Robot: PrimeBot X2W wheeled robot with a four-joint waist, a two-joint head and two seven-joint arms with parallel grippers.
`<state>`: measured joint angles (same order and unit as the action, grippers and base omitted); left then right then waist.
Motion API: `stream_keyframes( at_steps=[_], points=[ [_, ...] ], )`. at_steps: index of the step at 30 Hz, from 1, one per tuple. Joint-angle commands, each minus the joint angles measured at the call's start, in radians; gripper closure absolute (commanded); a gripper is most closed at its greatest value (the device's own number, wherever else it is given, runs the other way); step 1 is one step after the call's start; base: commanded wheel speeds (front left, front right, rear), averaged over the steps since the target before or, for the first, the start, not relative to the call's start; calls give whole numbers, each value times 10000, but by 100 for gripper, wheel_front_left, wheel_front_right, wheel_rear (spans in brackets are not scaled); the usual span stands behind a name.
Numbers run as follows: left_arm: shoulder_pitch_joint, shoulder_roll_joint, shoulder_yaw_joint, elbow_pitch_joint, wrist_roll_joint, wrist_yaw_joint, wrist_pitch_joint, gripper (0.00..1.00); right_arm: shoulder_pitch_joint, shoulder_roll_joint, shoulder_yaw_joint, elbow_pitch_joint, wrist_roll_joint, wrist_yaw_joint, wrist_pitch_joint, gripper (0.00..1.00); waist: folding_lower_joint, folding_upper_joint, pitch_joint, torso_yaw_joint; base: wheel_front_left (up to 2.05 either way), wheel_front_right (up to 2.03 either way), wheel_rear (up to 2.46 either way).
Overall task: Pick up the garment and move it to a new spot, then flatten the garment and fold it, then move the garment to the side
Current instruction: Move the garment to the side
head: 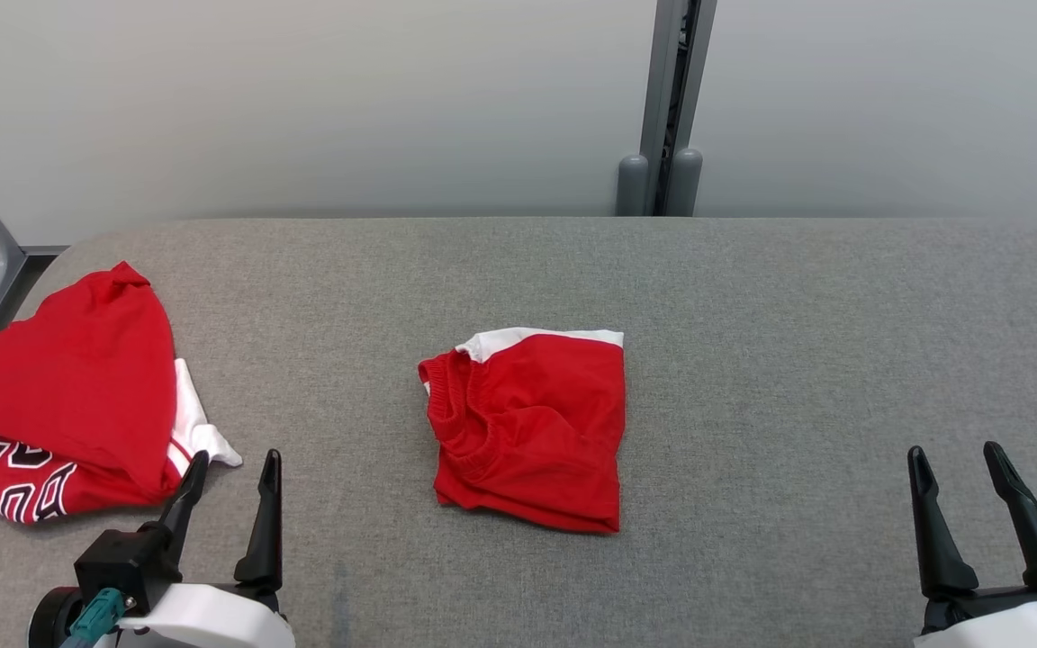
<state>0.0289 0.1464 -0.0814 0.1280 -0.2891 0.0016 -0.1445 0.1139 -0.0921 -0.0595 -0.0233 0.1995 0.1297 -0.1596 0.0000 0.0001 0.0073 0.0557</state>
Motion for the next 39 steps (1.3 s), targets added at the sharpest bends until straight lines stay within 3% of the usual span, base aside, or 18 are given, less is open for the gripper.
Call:
stream_keyframes(
  at_steps=[1, 15, 21, 30, 39],
  points=[
    [-129, 75, 6, -31, -30, 44, -34, 0, 45, -1, -45, -20, -36, 21, -26, 0, 0, -1, 2, 3, 0, 0, 0],
    [-245, 130, -159, -133, -65, 86, -62, 0, -73, -58, -201, -45, -67, 19, -35, 0, 0, -1, 176, 142, 0, 0, 0],
    [-710, 76, -297, -232, -47, 2, -216, 0, -823, -360, -220, 74, 62, 21, 71, 0, 0, -1, 872, 539, 0, 0, 0],
    [-1640, -219, -589, 67, -97, -140, -650, 0, -2874, -999, 1496, 1889, 711, 19, 518, 0, 0, -1, 2092, 1395, 0, 0, 0],
    [-2217, -467, -753, 528, -161, -202, -1014, 0, -4562, -687, 3507, 4052, 1613, 20, 920, 0, 0, -1, 2764, 1855, 0, 0, 0]
  ],
)
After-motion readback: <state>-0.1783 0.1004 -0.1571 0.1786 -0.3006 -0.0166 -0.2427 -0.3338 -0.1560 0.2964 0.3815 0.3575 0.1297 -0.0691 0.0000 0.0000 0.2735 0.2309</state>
